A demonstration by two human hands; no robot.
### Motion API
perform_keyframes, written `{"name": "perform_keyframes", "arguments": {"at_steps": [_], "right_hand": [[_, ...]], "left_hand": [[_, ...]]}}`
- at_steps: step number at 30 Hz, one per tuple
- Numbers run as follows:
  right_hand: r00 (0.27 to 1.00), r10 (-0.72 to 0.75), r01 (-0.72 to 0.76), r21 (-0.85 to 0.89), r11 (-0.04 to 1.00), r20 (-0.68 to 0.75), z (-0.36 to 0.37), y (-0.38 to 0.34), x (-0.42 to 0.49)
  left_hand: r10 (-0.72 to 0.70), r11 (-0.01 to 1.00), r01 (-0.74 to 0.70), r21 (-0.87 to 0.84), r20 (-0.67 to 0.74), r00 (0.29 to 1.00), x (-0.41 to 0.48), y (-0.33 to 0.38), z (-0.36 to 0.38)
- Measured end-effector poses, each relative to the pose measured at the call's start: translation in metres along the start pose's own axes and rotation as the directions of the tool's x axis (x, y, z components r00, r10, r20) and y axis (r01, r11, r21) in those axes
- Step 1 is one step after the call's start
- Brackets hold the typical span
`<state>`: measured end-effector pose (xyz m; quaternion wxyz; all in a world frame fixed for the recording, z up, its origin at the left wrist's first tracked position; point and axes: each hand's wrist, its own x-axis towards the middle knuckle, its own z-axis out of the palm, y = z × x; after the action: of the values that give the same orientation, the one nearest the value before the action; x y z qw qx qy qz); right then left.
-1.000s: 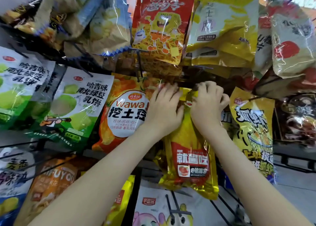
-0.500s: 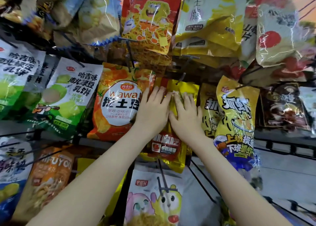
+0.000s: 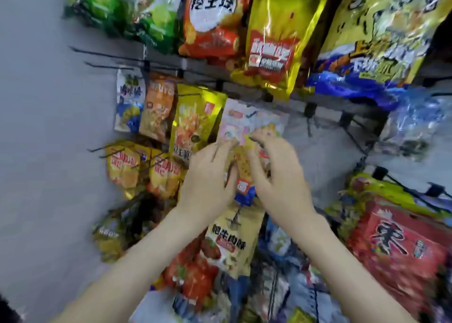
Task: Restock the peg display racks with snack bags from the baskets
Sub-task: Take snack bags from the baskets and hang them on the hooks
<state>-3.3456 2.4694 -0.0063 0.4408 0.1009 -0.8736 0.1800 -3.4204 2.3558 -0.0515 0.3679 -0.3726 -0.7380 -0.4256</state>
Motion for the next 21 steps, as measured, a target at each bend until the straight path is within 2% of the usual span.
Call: {"name": "perform_keyframes", "arguments": {"at_steps": [3, 7, 10, 13, 15, 18, 20, 21], "right_hand": [[0.972, 0.078, -0.087, 0.033, 0.996, 0.224, 0.019, 0.000, -0.088], [0.802, 0.242, -0.289, 0.001, 0.957, 0.546, 0.035, -0.008, -0.201], [0.662, 0.372, -0.427, -0.080, 0.901, 0.651, 0.041, 0.000, -0.272], [0.501, 0.474, -0.518, -0.187, 0.834, 0.724, 0.044, 0.014, -0.346], [0.388, 0.525, -0.581, -0.241, 0.777, 0.758, 0.041, 0.023, -0.398], [0.247, 0.591, -0.640, -0.328, 0.695, 0.768, 0.031, 0.039, -0.477], [0.167, 0.613, -0.656, -0.377, 0.654, 0.772, 0.028, 0.055, -0.529], [0.123, 0.615, -0.659, -0.399, 0.637, 0.779, 0.029, 0.065, -0.554]], "left_hand": [[-0.174, 0.985, 0.166, 0.054, 0.207, 0.963, -0.097, 0.011, 0.004], [-0.363, 0.928, 0.360, 0.101, 0.471, 0.804, -0.208, 0.038, 0.011], [-0.483, 0.848, 0.506, 0.156, 0.619, 0.619, -0.274, 0.052, 0.026], [-0.554, 0.788, 0.537, 0.302, 0.728, 0.404, -0.341, 0.062, 0.046], [-0.583, 0.753, 0.529, 0.391, 0.769, 0.262, -0.395, 0.064, 0.057], [-0.606, 0.724, 0.427, 0.542, 0.795, 0.018, -0.476, 0.073, 0.067], [-0.629, 0.687, 0.406, 0.602, 0.773, -0.082, -0.524, 0.079, 0.076], [-0.631, 0.671, 0.432, 0.602, 0.770, -0.093, -0.543, 0.080, 0.084]]}}
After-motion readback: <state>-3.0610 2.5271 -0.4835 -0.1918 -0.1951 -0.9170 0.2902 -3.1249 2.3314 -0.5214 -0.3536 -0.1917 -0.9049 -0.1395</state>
